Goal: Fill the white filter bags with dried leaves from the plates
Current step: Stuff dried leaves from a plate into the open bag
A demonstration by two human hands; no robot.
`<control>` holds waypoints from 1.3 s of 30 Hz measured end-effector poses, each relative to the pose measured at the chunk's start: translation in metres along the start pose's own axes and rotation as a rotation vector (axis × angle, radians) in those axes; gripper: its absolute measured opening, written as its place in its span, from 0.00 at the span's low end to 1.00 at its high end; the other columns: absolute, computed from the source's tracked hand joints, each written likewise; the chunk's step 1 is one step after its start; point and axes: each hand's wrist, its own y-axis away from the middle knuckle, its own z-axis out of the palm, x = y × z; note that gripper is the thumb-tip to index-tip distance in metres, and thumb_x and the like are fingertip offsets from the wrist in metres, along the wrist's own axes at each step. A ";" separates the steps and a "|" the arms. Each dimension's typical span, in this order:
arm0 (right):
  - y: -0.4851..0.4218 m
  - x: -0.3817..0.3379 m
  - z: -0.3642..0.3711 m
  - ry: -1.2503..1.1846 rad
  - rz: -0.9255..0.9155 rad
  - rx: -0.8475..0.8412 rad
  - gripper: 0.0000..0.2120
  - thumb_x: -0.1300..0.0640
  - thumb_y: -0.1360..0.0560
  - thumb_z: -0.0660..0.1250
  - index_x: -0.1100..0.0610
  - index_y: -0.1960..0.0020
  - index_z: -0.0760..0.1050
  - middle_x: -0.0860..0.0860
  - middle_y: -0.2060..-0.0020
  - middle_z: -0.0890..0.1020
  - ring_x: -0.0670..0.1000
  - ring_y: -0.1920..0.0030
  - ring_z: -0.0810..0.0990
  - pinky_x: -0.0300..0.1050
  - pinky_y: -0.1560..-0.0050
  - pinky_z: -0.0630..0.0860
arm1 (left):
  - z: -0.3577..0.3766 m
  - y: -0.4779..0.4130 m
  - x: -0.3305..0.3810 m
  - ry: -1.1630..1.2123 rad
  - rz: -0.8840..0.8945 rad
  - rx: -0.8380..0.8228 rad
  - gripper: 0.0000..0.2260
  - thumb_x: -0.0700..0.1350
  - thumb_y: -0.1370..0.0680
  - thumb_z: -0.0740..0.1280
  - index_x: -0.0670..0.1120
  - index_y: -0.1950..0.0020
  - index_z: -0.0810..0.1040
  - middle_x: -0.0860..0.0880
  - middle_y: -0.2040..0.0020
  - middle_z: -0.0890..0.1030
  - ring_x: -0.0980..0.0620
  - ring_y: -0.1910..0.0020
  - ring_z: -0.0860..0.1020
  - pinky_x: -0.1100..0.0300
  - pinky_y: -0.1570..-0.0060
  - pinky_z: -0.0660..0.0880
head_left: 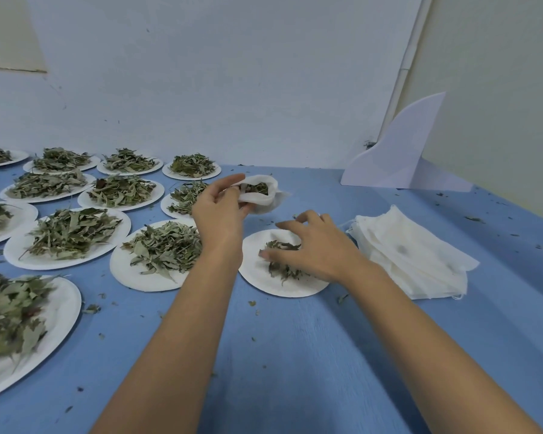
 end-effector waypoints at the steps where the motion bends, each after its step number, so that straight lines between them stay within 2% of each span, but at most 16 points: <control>1: 0.002 0.000 -0.002 0.013 0.003 -0.073 0.35 0.28 0.33 0.63 0.40 0.30 0.65 0.46 0.36 0.67 0.50 0.35 0.60 0.44 0.45 0.61 | 0.000 0.000 0.000 -0.001 -0.001 0.001 0.13 0.32 0.21 0.59 0.46 0.56 0.79 0.45 0.54 0.81 0.54 0.61 0.81 0.68 0.65 0.77; 3: 0.004 0.001 -0.005 -0.011 -0.018 -0.191 0.37 0.31 0.33 0.66 0.40 0.28 0.62 0.45 0.33 0.65 0.50 0.33 0.57 0.45 0.40 0.60 | 0.000 0.001 -0.001 -0.004 -0.002 0.001 0.13 0.32 0.21 0.59 0.46 0.56 0.79 0.44 0.53 0.80 0.54 0.60 0.81 0.68 0.66 0.77; 5: 0.006 0.001 -0.006 -0.022 -0.087 -0.263 0.36 0.35 0.30 0.67 0.40 0.26 0.58 0.44 0.25 0.58 0.50 0.28 0.52 0.48 0.31 0.55 | 0.000 0.001 -0.002 -0.007 -0.004 0.000 0.13 0.32 0.21 0.59 0.45 0.55 0.79 0.43 0.52 0.80 0.53 0.59 0.81 0.68 0.66 0.77; 7: 0.008 0.002 -0.006 -0.037 -0.180 -0.314 0.34 0.38 0.26 0.64 0.40 0.24 0.54 0.43 0.23 0.49 0.48 0.24 0.44 0.51 0.26 0.48 | 0.000 0.001 -0.003 -0.009 -0.006 -0.001 0.12 0.32 0.21 0.59 0.45 0.54 0.79 0.42 0.51 0.80 0.52 0.58 0.81 0.68 0.65 0.77; 9: 0.011 0.004 -0.004 -0.066 -0.233 -0.341 0.30 0.41 0.23 0.61 0.42 0.24 0.53 0.43 0.23 0.47 0.46 0.23 0.42 0.51 0.25 0.46 | -0.001 0.001 -0.004 -0.008 -0.005 -0.003 0.12 0.32 0.21 0.59 0.44 0.54 0.79 0.41 0.51 0.80 0.52 0.57 0.81 0.68 0.65 0.77; 14: 0.013 0.009 0.005 -0.151 -0.212 -0.364 0.23 0.48 0.19 0.57 0.45 0.25 0.59 0.43 0.23 0.53 0.44 0.24 0.49 0.40 0.27 0.49 | 0.000 0.000 -0.007 -0.011 -0.019 -0.003 0.11 0.32 0.21 0.59 0.43 0.53 0.79 0.41 0.50 0.80 0.50 0.56 0.81 0.67 0.65 0.77; 17: 0.013 0.007 0.011 -0.125 -0.228 -0.297 0.20 0.53 0.17 0.55 0.49 0.26 0.62 0.45 0.25 0.60 0.44 0.24 0.54 0.36 0.29 0.51 | -0.001 0.000 -0.008 -0.016 -0.017 -0.003 0.12 0.32 0.21 0.59 0.44 0.54 0.79 0.41 0.51 0.80 0.52 0.58 0.81 0.68 0.66 0.77; 20: 0.013 0.005 0.017 -0.051 -0.210 -0.154 0.18 0.54 0.18 0.57 0.51 0.29 0.68 0.46 0.29 0.69 0.48 0.28 0.65 0.39 0.30 0.59 | -0.001 0.000 -0.009 -0.023 -0.015 -0.004 0.12 0.32 0.21 0.59 0.44 0.55 0.80 0.41 0.50 0.80 0.51 0.58 0.81 0.68 0.66 0.77; 23: 0.011 0.001 0.023 -0.003 -0.174 -0.030 0.16 0.55 0.19 0.59 0.51 0.33 0.74 0.49 0.37 0.78 0.54 0.37 0.75 0.45 0.38 0.68 | 0.000 0.000 -0.010 -0.023 -0.015 -0.003 0.13 0.32 0.21 0.59 0.44 0.56 0.80 0.39 0.47 0.80 0.48 0.52 0.81 0.67 0.65 0.77; 26: 0.010 0.000 0.026 0.058 -0.173 0.041 0.15 0.58 0.19 0.59 0.50 0.34 0.75 0.51 0.40 0.81 0.56 0.41 0.76 0.44 0.44 0.70 | 0.000 0.002 -0.011 -0.042 -0.015 -0.013 0.13 0.32 0.21 0.59 0.46 0.56 0.79 0.40 0.46 0.79 0.46 0.47 0.80 0.68 0.64 0.77; 29: 0.010 0.001 0.030 0.060 -0.175 0.061 0.16 0.60 0.20 0.60 0.51 0.35 0.76 0.50 0.40 0.80 0.55 0.41 0.76 0.43 0.45 0.69 | 0.001 0.002 -0.015 -0.077 -0.009 -0.051 0.12 0.33 0.21 0.60 0.46 0.54 0.80 0.45 0.50 0.80 0.48 0.49 0.80 0.67 0.60 0.79; 31: 0.011 -0.001 0.030 -0.079 -0.162 0.139 0.14 0.61 0.21 0.61 0.53 0.38 0.79 0.52 0.47 0.84 0.50 0.53 0.78 0.40 0.54 0.70 | 0.001 0.000 -0.019 -0.129 -0.003 -0.077 0.11 0.34 0.21 0.61 0.46 0.52 0.80 0.50 0.52 0.80 0.51 0.51 0.81 0.67 0.57 0.79; 33: 0.012 -0.002 0.022 -0.339 -0.101 0.266 0.13 0.64 0.23 0.63 0.56 0.43 0.82 0.52 0.56 0.86 0.42 0.65 0.75 0.31 0.63 0.68 | 0.001 -0.001 -0.024 -0.180 -0.013 -0.104 0.10 0.36 0.20 0.62 0.48 0.50 0.80 0.53 0.53 0.80 0.55 0.53 0.81 0.67 0.55 0.78; 35: 0.011 -0.002 0.008 -0.671 0.001 0.297 0.10 0.65 0.24 0.66 0.56 0.47 0.83 0.49 0.56 0.86 0.37 0.64 0.78 0.27 0.58 0.72 | 0.000 -0.002 -0.029 -0.227 -0.020 -0.124 0.09 0.37 0.21 0.63 0.49 0.48 0.80 0.54 0.53 0.81 0.57 0.54 0.81 0.64 0.51 0.78; 36: 0.011 -0.002 0.000 -0.825 0.044 0.269 0.09 0.65 0.25 0.68 0.56 0.48 0.83 0.50 0.56 0.86 0.38 0.61 0.80 0.29 0.55 0.74 | -0.001 -0.003 -0.032 -0.240 -0.020 -0.129 0.09 0.38 0.21 0.63 0.50 0.48 0.80 0.55 0.54 0.81 0.59 0.57 0.81 0.63 0.50 0.77; 39: 0.012 -0.001 -0.018 -1.065 0.104 0.176 0.09 0.66 0.27 0.70 0.56 0.50 0.83 0.48 0.60 0.86 0.40 0.63 0.81 0.29 0.60 0.75 | -0.002 -0.004 -0.038 -0.279 -0.011 -0.134 0.09 0.39 0.21 0.63 0.49 0.47 0.82 0.59 0.57 0.81 0.64 0.62 0.81 0.60 0.47 0.77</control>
